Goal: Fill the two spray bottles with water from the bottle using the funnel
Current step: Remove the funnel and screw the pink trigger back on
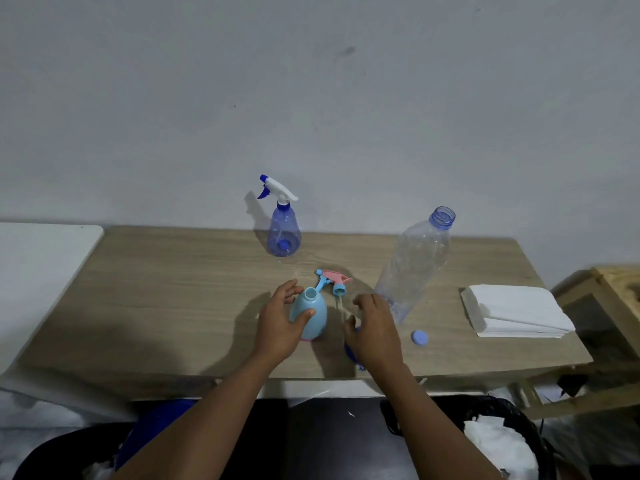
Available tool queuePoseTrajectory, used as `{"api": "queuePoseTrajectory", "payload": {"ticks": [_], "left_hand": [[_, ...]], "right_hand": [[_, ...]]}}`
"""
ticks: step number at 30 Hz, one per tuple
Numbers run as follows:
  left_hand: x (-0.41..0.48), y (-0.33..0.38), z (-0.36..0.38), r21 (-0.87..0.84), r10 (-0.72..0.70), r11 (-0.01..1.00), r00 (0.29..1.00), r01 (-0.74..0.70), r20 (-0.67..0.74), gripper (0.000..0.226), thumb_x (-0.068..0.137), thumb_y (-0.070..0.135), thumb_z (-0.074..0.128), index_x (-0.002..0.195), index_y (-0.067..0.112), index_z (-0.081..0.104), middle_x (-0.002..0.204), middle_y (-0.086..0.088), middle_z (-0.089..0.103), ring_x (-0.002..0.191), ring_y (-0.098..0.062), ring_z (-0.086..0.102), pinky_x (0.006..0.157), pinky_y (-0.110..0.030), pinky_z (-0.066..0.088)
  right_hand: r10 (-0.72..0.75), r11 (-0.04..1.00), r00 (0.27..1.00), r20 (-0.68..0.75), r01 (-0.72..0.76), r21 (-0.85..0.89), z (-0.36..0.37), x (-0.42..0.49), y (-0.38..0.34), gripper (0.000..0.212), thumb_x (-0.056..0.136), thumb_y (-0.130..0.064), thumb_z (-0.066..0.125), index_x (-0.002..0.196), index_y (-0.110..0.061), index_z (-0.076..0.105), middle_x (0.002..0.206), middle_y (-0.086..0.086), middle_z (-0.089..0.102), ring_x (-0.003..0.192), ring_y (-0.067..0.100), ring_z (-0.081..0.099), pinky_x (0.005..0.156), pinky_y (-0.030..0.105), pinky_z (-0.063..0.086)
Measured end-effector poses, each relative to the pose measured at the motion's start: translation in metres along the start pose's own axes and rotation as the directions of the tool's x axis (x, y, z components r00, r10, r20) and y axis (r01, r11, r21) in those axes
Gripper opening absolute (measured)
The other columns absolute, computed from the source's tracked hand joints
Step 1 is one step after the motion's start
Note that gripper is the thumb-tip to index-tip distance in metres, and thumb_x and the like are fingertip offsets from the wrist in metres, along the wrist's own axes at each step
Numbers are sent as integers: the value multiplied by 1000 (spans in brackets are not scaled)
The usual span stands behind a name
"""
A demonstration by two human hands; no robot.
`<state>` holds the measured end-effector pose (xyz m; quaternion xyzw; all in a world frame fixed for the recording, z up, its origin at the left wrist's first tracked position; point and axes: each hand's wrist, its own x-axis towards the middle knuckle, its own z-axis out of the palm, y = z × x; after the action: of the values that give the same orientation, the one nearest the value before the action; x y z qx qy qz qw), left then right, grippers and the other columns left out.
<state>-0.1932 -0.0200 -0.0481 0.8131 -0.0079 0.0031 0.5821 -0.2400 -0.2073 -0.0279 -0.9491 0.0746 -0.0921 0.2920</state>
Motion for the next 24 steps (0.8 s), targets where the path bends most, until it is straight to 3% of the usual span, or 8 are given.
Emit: {"api": "queuePoseTrajectory", "payload": {"ticks": [4, 6, 8, 12, 14, 17, 20, 24], "left_hand": [[1, -3, 0, -18, -20, 1000, 1000, 20, 10, 67, 74, 22, 85, 130, 36, 51, 117, 20, 64, 112, -2, 59, 96, -45, 54], [2, -3, -1, -16, -29, 999, 1000, 29, 13, 67, 74, 21, 85, 129, 38, 50, 116, 21, 63, 110, 4, 58, 95, -44, 54], [2, -2, 0, -24, -34, 999, 999, 34, 5, 66, 74, 19, 85, 127, 38, 50, 116, 23, 63, 107, 8, 58, 94, -44, 54], [1, -4, 1, -26, -57, 998, 998, 57, -4, 67, 73, 22, 84, 125, 45, 49, 116, 26, 63, 109, 6, 58, 95, -44, 54], [0, -4, 1, -30, -61, 998, 998, 61, -4, 65, 72, 28, 84, 122, 50, 49, 116, 26, 63, 111, 4, 58, 95, -44, 54], [-1, -3, 1, -37, -68, 997, 998, 68, -3, 64, 71, 29, 83, 119, 56, 50, 117, 28, 63, 111, 3, 59, 95, -45, 54], [-1, -1, 0, -55, -65, 996, 998, 65, -5, 63, 70, 29, 82, 117, 57, 51, 115, 30, 64, 109, 4, 59, 94, -45, 54], [-1, 0, -1, -63, -53, 997, 999, 53, 0, 59, 67, 36, 80, 117, 51, 53, 116, 28, 64, 109, 2, 59, 94, -45, 54]], "right_hand": [[186, 973, 973, 133, -201, 112, 11, 50, -19, 18, 95, -21, 59, 111, -12, 60, 108, 1, 59, 94, 15, 59, 79, 24, 46], [296, 947, 935, 195, -314, 70, 19, 69, -24, 15, 95, -22, 59, 98, -7, 59, 95, 5, 61, 84, 18, 59, 73, 28, 46], [313, 949, 920, 238, -315, -28, 24, 80, -27, 17, 96, -22, 55, 85, -10, 57, 88, 4, 60, 78, 18, 57, 74, 32, 49], [341, 935, 903, 260, -353, 1, 33, 88, -29, 24, 97, -22, 56, 105, -3, 68, 100, 10, 69, 90, 26, 66, 74, 29, 45], [349, 923, 883, 313, -382, 46, 35, 92, -30, 24, 97, -18, 56, 113, -4, 66, 99, 4, 66, 86, 22, 62, 75, 25, 45], [406, 899, 809, 426, -438, -27, 39, 98, -29, 16, 97, -21, 56, 103, -8, 64, 108, 11, 68, 95, 24, 65, 91, 33, 53], [353, 920, 889, 290, -387, 67, 47, 99, -27, 21, 96, -28, 55, 105, -14, 67, 109, 9, 71, 97, 22, 66, 81, 24, 44], [270, 859, 963, -6, -238, 453, 23, 96, -47, 18, 93, -21, 62, 105, -10, 69, 87, 4, 69, 80, 20, 64, 71, 28, 42]]}}
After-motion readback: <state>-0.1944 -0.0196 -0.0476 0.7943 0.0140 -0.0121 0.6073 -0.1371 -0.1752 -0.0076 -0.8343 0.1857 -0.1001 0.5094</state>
